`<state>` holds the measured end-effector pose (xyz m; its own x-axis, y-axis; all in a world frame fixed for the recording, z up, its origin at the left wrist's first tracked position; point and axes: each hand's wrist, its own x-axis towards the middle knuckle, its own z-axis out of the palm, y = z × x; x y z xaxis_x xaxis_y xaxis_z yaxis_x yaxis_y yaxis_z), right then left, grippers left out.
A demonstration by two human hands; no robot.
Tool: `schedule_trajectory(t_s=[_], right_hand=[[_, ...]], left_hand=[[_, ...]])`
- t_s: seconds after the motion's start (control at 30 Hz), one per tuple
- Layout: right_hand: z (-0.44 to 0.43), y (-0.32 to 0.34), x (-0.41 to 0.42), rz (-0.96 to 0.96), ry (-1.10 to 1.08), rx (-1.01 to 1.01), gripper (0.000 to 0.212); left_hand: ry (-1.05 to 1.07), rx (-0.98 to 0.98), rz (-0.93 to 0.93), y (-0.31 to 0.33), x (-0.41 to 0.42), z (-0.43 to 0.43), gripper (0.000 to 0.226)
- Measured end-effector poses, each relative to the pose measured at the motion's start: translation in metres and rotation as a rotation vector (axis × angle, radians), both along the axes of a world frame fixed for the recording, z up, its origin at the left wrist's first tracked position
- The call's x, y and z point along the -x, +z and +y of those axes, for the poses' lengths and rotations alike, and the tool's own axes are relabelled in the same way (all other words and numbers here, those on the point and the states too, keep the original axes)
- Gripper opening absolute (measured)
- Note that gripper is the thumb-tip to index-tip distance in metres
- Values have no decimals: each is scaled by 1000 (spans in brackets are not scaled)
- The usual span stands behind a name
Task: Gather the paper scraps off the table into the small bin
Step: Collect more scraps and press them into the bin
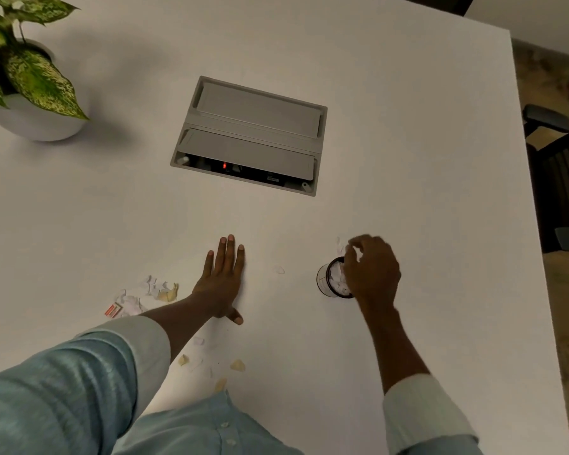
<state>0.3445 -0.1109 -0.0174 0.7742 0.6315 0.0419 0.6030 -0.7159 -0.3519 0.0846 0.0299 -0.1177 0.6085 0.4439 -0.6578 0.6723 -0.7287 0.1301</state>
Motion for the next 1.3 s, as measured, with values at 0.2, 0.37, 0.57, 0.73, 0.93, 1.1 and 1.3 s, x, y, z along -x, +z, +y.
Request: schedule_trajectory(t_s=[0.2,0.37,0.57,0.73,0.93,1.1,1.3], right_hand=[[49,-22,-66,304,40,278,20],[64,-50,-89,442,38,484,41],[75,-61,-88,450,108,538,40],[81,-63,-80,537,118,464,21],[76,-45,-68,475,80,187,15],[51,-14,-39,400,20,-130,20],[5,-3,4,263,-75,-42,33]], left_hand=[[14,-23,2,0,-1,0,178],[32,-26,8,0,-4,-1,179],[43,-18,5,-2,-6,-1,179],[76,-26,-1,-2,-8,-2,182],[107,-34,63,8,-21,-6,183],[121,-24,53,13,-19,-6,183],[130,-16,-11,18,-11,-4,183]])
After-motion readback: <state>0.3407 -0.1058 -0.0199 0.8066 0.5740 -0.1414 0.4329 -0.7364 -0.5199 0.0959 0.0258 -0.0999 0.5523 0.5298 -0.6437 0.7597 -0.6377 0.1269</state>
